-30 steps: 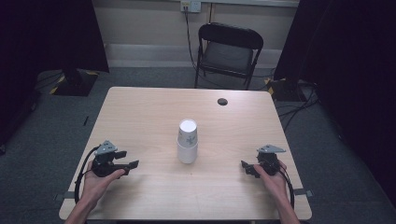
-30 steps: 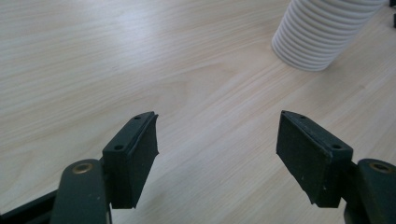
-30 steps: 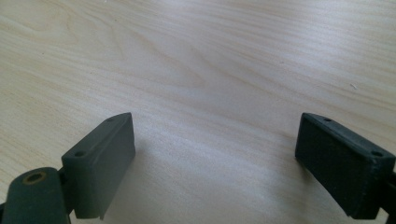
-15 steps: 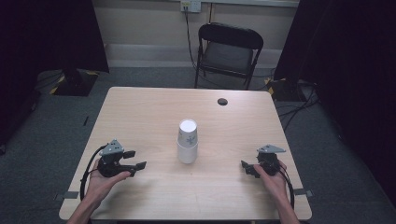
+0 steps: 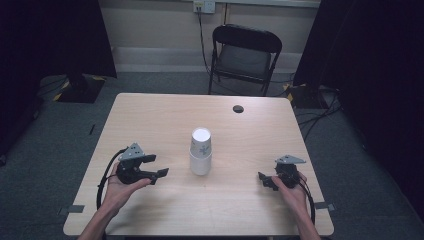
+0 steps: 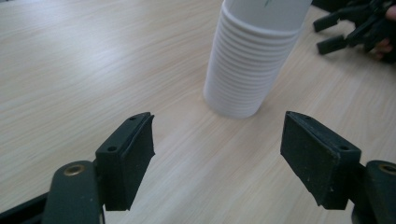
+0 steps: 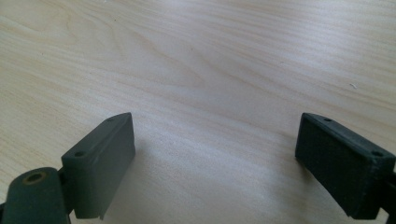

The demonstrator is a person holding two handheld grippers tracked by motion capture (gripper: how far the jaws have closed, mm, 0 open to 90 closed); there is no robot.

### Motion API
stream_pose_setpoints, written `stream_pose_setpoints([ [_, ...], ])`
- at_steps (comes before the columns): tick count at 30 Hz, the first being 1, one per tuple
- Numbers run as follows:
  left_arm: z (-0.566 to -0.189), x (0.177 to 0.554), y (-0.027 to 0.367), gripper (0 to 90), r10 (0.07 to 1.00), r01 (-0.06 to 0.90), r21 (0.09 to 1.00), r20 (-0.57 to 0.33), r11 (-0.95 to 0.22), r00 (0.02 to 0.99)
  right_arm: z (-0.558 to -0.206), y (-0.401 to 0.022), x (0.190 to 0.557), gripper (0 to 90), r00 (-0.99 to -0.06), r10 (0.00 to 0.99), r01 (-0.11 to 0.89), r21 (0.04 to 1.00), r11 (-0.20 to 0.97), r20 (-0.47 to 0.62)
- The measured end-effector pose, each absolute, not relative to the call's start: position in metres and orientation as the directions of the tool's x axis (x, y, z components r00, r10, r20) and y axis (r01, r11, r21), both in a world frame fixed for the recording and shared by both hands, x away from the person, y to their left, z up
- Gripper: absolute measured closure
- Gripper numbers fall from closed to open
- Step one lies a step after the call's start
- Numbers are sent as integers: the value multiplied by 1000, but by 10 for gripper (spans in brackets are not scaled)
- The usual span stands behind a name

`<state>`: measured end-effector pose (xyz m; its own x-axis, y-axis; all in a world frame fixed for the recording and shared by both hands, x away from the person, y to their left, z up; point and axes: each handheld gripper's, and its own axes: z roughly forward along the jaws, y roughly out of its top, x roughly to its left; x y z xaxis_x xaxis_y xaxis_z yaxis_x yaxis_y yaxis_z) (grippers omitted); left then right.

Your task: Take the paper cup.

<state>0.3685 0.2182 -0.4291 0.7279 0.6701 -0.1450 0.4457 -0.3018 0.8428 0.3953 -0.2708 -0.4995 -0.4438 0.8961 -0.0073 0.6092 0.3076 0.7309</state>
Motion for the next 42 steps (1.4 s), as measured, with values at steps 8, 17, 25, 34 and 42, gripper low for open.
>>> stream_pose_setpoints([
  [8, -425, 380, 196, 276, 652, 451, 840, -163, -303, 741, -499, -271, 395, 114, -443, 896, 609, 731, 307, -8],
  [17, -410, 388, 182, 251, 623, 424, 857, -164, -294, 764, -499, -271, 395, 114, -443, 896, 609, 731, 307, -7],
  [25, -403, 394, 171, 261, 599, 409, 866, -172, -286, 782, -499, -271, 395, 115, -443, 896, 609, 731, 307, -7],
  [34, -392, 397, 167, 240, 584, 398, 872, -171, -285, 794, -499, -271, 395, 114, -443, 896, 609, 731, 307, -8],
  [42, -384, 405, 155, 213, 578, 369, 882, -145, -292, 803, -500, -271, 395, 114, -444, 896, 609, 731, 308, -8],
])
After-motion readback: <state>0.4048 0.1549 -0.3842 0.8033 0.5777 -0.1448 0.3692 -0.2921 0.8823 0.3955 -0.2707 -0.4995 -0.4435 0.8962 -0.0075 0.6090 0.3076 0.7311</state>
